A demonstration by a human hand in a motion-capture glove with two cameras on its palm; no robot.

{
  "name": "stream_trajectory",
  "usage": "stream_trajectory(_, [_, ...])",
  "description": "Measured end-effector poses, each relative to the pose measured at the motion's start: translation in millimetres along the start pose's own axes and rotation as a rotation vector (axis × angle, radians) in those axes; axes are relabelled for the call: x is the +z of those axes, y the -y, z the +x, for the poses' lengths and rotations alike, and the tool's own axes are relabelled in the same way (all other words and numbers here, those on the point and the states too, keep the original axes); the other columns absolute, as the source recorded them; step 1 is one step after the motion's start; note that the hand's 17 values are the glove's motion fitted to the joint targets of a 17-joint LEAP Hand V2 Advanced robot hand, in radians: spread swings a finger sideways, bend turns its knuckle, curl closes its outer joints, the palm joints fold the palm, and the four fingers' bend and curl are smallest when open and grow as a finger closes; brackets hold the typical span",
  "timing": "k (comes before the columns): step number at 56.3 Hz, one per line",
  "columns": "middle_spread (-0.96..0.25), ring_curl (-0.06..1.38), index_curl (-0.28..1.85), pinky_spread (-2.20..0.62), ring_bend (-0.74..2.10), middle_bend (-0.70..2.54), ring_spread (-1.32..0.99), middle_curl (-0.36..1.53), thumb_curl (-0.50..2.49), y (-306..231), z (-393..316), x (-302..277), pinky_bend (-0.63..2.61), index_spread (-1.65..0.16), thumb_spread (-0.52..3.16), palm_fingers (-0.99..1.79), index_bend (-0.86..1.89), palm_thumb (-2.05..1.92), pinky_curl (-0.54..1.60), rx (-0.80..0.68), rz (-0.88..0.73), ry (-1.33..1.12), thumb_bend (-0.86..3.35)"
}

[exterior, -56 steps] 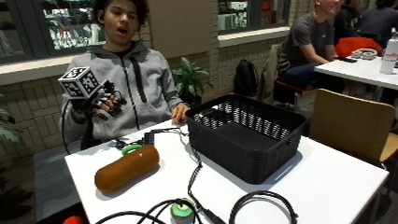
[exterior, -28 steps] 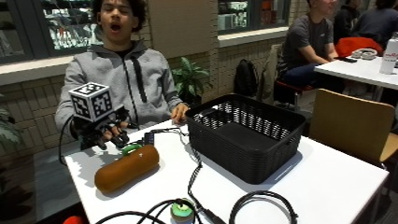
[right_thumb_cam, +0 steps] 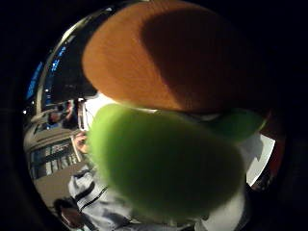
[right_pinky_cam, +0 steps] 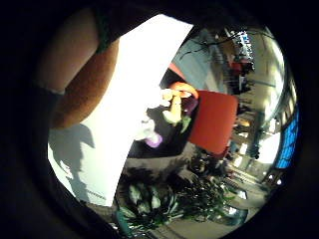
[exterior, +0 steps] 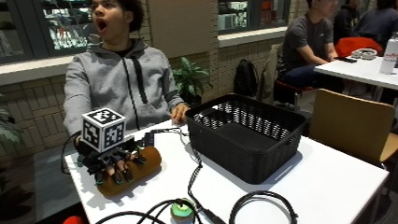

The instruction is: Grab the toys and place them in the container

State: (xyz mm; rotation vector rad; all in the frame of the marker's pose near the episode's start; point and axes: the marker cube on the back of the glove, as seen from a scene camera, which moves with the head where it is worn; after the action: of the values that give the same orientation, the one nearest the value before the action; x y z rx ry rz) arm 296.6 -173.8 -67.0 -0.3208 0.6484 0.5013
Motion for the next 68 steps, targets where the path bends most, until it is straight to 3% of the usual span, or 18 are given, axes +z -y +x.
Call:
stream_trajectory(5, [0.04,0.21,0.08,0.04,0.2,0.38,-0.03,0.4,0.3,6,-4,-10,0.48,-0.27,1.15,-0.1,0.05,0.23,0.28,0.005,0.031,-0.095,0.09])
stream_trajectory(8, [0.0,0.18,0.15,0.05,0.13,0.67,-0.04,0.48,0.3,11,-7,-11,0.25,-0.28,1.15,0.19,0.34,0.24,0.22,-0.018,0.022,-0.111,0.08])
stream_trajectory(11, [-0.02,0.17,0.2,0.05,0.14,0.62,-0.05,0.47,0.31,16,-12,-7,0.21,-0.27,1.16,0.18,0.47,0.25,0.22,-0.05,-0.008,-0.06,0.07])
stream_trajectory(15, [0.01,0.2,0.26,0.05,0.18,0.32,-0.05,0.41,0.32,21,-15,-4,0.45,-0.23,1.21,0.04,0.49,0.29,0.29,-0.062,-0.006,0.005,0.08])
stream_trajectory(18, [0.03,0.25,0.15,0.04,0.39,0.2,-0.05,0.37,0.33,23,-17,-4,0.86,-0.24,1.27,-0.03,-0.03,0.33,0.39,-0.065,0.026,0.014,0.11])
stream_trajectory(20, [0.04,0.31,0.07,0.01,0.62,0.14,-0.08,0.35,0.33,25,-18,-4,1.07,-0.25,1.3,0.04,-0.19,0.35,0.44,-0.072,0.046,0.012,0.12])
stream_trajectory(27, [0.0,0.45,-0.07,-0.17,1.24,0.42,-0.16,0.42,0.35,25,-24,-4,1.32,-0.29,1.42,0.38,-0.2,0.42,0.49,-0.082,0.105,0.025,0.17])
stream_trajectory(32, [-0.05,0.52,-0.04,-0.25,1.41,0.65,-0.2,0.51,0.36,28,-26,-8,1.36,-0.31,1.49,0.49,-0.09,0.48,0.5,-0.091,0.134,0.032,0.21])
stream_trajectory(46, [-0.15,0.56,0.0,-0.31,1.54,0.81,-0.24,0.63,0.47,38,-24,-48,1.47,-0.32,1.46,0.49,0.08,0.64,0.51,-0.127,0.186,0.017,0.27])
stream_trajectory(68, [-0.24,0.54,0.03,-0.32,1.6,0.81,-0.25,0.75,0.61,76,-63,-162,1.53,-0.32,1.28,0.47,0.11,0.7,0.49,-0.207,0.342,-0.006,0.21])
